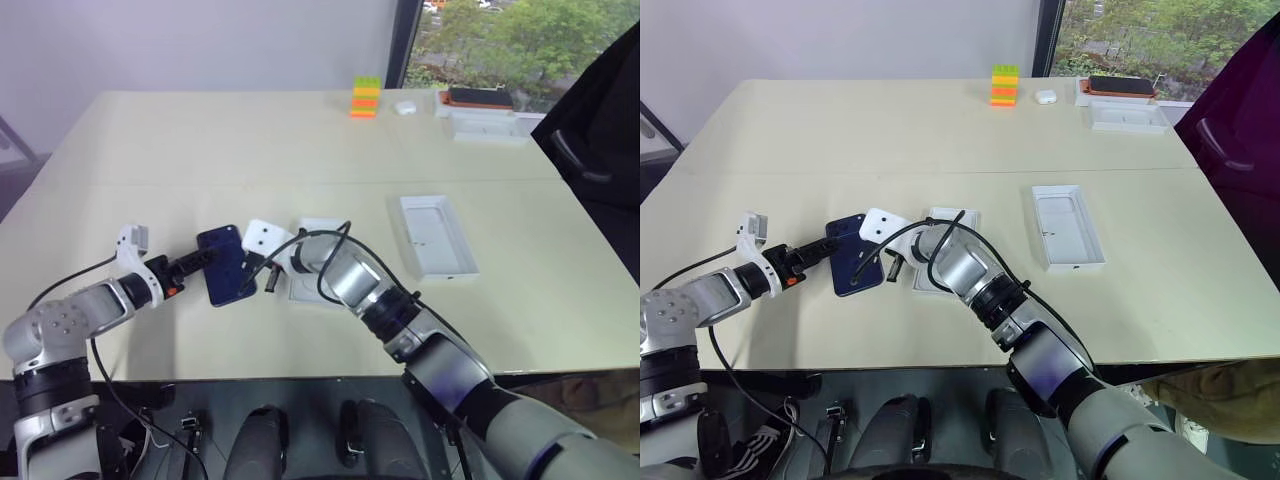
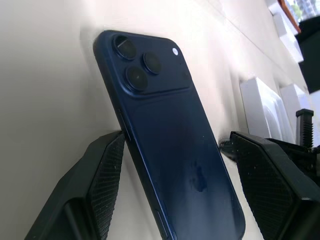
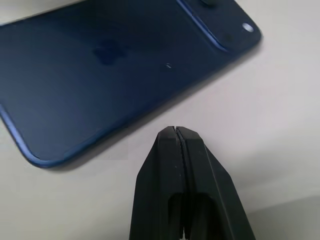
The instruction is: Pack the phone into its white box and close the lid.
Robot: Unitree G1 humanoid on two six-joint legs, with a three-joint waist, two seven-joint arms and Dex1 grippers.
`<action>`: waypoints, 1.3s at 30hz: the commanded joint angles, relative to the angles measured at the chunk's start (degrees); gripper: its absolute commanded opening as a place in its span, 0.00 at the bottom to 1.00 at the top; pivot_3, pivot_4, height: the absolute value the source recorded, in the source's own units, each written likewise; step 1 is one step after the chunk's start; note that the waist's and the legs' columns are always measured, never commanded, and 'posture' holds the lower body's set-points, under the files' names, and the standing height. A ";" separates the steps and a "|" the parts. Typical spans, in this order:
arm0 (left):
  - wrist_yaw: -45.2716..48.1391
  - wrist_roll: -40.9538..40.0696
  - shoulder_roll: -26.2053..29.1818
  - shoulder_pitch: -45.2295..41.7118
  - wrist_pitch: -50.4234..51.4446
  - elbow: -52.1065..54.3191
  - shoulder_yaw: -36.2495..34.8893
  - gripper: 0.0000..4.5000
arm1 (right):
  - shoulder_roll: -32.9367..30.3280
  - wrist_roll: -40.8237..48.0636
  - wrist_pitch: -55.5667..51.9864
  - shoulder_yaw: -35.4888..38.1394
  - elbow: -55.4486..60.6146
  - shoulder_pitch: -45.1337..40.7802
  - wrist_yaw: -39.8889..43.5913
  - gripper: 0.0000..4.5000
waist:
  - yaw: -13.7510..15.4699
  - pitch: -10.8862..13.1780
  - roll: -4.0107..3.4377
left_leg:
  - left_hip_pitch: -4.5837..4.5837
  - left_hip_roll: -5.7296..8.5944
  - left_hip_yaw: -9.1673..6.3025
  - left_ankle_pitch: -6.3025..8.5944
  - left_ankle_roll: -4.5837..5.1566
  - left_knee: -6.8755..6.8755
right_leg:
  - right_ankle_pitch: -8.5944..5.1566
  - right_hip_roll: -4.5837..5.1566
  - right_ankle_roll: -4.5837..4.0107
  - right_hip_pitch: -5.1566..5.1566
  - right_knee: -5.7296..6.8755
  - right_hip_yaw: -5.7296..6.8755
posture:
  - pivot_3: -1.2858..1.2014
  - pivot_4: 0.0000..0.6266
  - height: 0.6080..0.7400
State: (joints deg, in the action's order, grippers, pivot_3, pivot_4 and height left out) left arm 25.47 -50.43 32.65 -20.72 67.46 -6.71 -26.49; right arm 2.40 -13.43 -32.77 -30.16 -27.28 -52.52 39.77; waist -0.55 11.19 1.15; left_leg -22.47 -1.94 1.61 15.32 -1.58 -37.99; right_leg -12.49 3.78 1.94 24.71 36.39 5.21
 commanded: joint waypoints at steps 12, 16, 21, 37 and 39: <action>-1.12 1.54 -2.97 -4.20 9.54 0.31 5.37 0.79 | -0.25 0.45 -2.87 0.61 2.81 0.48 0.45 0.01 | 0.88 -0.05 -0.04 | 0.04 0.06 -0.03 0.00 0.00 0.00 | -0.02 0.07 0.03 -0.08 -0.04 0.03 | 0.52 0.24 1.00; -4.43 1.80 -3.93 -5.80 14.11 1.69 3.58 0.79 | -0.31 0.48 -2.91 0.84 2.97 0.77 -0.03 0.01 | 0.94 -0.05 -0.04 | 0.04 0.06 -0.02 0.00 0.00 0.00 | -0.02 0.07 0.04 -0.10 -0.09 0.03 | 0.52 0.24 1.00; -7.64 1.92 -6.54 -7.45 18.06 2.62 0.04 0.79 | -0.24 0.71 -2.40 1.36 2.49 0.45 -0.62 0.01 | 0.93 -0.05 -0.03 | 0.03 0.07 -0.03 0.00 0.00 0.00 | -0.02 0.06 0.04 -0.11 -0.09 0.03 | 0.52 0.24 1.00; -4.73 3.43 -8.21 -3.82 13.44 0.47 -0.46 0.51 | -1.16 0.57 -1.96 1.17 3.30 1.00 -0.73 0.00 | 1.01 -0.05 -0.03 | 0.03 0.06 -0.03 0.00 0.00 0.01 | -0.02 0.08 0.04 -0.11 -0.12 0.03 | 0.52 0.24 1.00; -4.20 2.75 -8.44 -3.49 14.04 0.21 -1.04 0.51 | -1.17 0.61 -2.14 1.23 3.57 1.00 -0.71 0.00 | 0.98 -0.05 -0.03 | 0.03 0.06 -0.03 0.00 0.00 0.01 | -0.02 0.08 0.04 -0.11 -0.13 0.03 | 0.52 0.24 1.00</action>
State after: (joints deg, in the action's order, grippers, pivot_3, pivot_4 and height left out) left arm 20.90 -47.02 25.56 -26.17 78.94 -4.61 -29.13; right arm 1.13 -13.14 -34.97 -29.19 -25.42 -51.80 39.17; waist 0.43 11.14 1.12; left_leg -22.44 -1.89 1.59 15.33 -1.58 -37.98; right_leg -12.51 3.85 1.98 24.60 36.26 5.24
